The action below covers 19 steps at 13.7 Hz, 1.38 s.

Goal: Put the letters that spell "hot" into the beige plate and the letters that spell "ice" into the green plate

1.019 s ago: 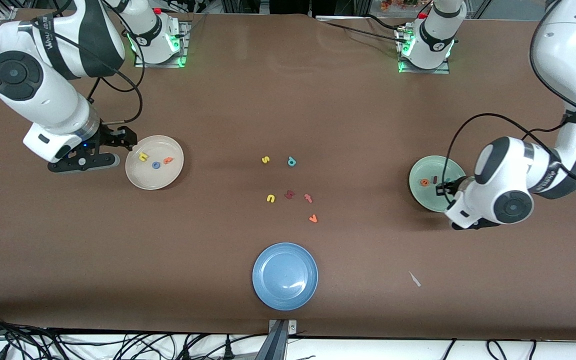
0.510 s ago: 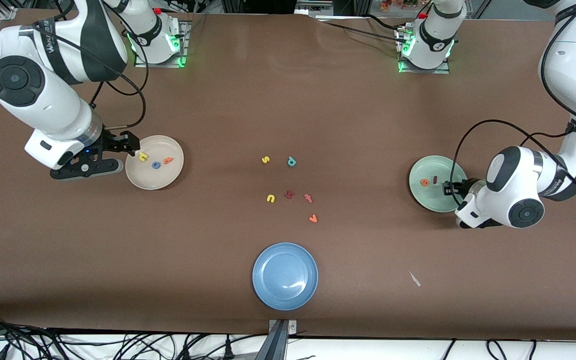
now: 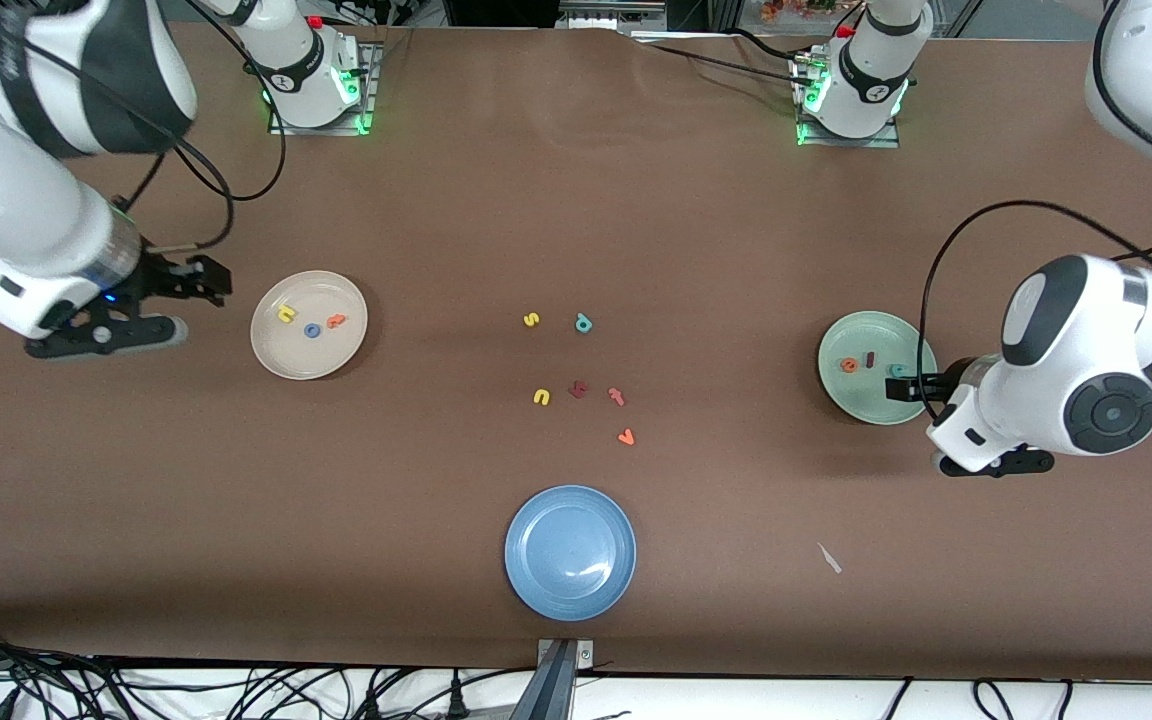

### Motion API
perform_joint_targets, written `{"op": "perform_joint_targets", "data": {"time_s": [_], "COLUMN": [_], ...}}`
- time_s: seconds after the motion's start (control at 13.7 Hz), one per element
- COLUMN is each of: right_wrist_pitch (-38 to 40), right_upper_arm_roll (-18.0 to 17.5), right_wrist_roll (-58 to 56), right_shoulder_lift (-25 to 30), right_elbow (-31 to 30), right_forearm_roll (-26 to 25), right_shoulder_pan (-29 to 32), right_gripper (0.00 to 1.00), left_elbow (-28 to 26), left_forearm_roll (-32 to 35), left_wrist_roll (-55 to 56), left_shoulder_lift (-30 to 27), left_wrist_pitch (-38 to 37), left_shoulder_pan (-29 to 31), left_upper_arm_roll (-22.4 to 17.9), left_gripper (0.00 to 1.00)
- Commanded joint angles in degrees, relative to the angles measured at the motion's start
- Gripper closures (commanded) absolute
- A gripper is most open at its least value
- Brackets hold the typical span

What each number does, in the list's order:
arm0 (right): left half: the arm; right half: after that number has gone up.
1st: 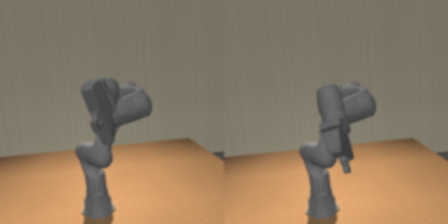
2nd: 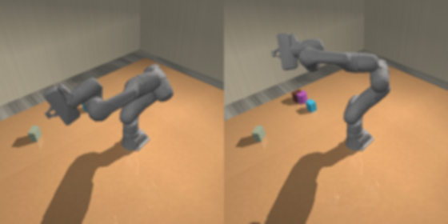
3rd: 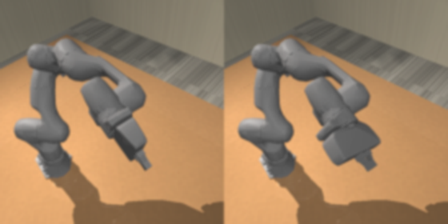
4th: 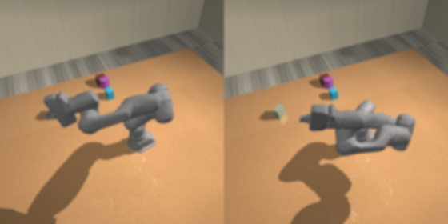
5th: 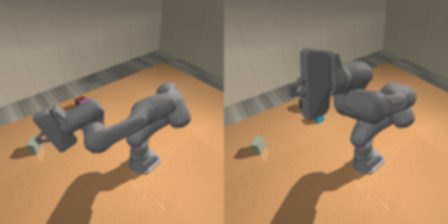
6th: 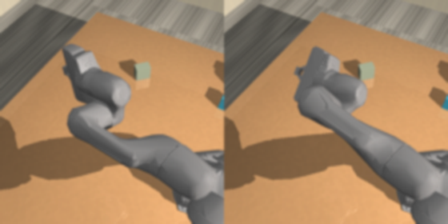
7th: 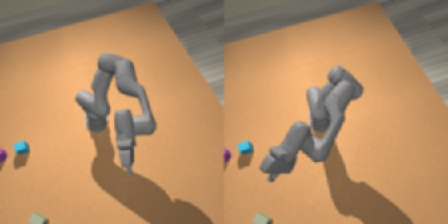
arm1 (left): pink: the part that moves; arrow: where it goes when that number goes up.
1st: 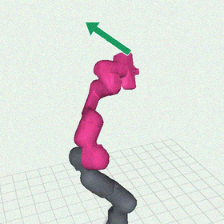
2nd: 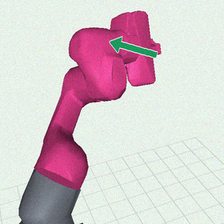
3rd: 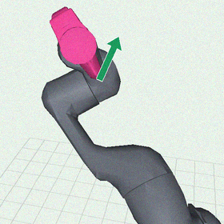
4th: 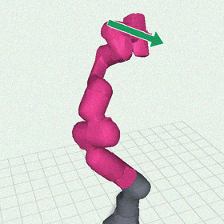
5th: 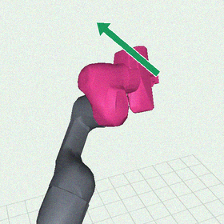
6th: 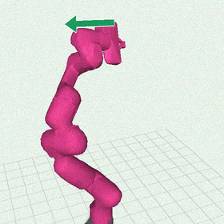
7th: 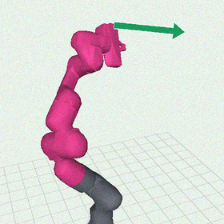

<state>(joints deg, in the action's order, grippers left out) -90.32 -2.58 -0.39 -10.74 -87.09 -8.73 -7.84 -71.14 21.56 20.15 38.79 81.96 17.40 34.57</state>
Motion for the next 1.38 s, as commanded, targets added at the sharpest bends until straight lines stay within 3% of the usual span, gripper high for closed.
{"op": "perform_joint_targets", "data": {"time_s": [0.0,0.36,0.44,0.58,0.66,0.95,1.31], "right_wrist_pitch": [3.8,4.0,3.9,4.4,4.0,1.8,2.3], "right_upper_arm_roll": [-0.3,-0.1,0.1,0.0,-0.1,-0.2,-0.3], "right_wrist_roll": [-1.3,-0.8,-0.9,-0.8,-0.7,-0.6,-0.2], "right_shoulder_lift": [-1.6,-1.7,-1.7,-1.5,-1.2,3.3,2.9], "right_elbow": [4.8,4.9,5.1,5.6,6.3,6.0,6.1], "right_forearm_roll": [0.7,1.1,2.3,10.2,11.2,10.7,6.4], "right_shoulder_pan": [0.4,0.8,1.4,5.7,6.3,6.8,6.5], "right_gripper": [0.0,0.0,0.0,0.0,0.0,0.0,0.0], "left_elbow": [7.8,10.8,11.0,10.9,10.9,10.9,10.4], "left_forearm_roll": [-0.8,-1.0,-0.9,-0.8,-0.9,-0.9,-2.3], "left_wrist_roll": [0.1,-0.4,-0.4,0.0,-0.1,-0.1,-0.4], "left_shoulder_lift": [-0.8,-5.8,-6.4,-7.2,-7.5,-9.2,-10.2], "left_wrist_pitch": [-6.4,-6.3,-6.4,-6.4,-6.4,-6.4,-7.8], "left_shoulder_pan": [-2.5,-2.6,-2.5,-2.6,-2.5,-2.2,-2.4], "left_upper_arm_roll": [-0.4,1.1,1.8,1.8,1.8,3.8,3.7], "left_gripper": [0.0,0.0,0.0,0.0,0.0,0.0,0.0]}}
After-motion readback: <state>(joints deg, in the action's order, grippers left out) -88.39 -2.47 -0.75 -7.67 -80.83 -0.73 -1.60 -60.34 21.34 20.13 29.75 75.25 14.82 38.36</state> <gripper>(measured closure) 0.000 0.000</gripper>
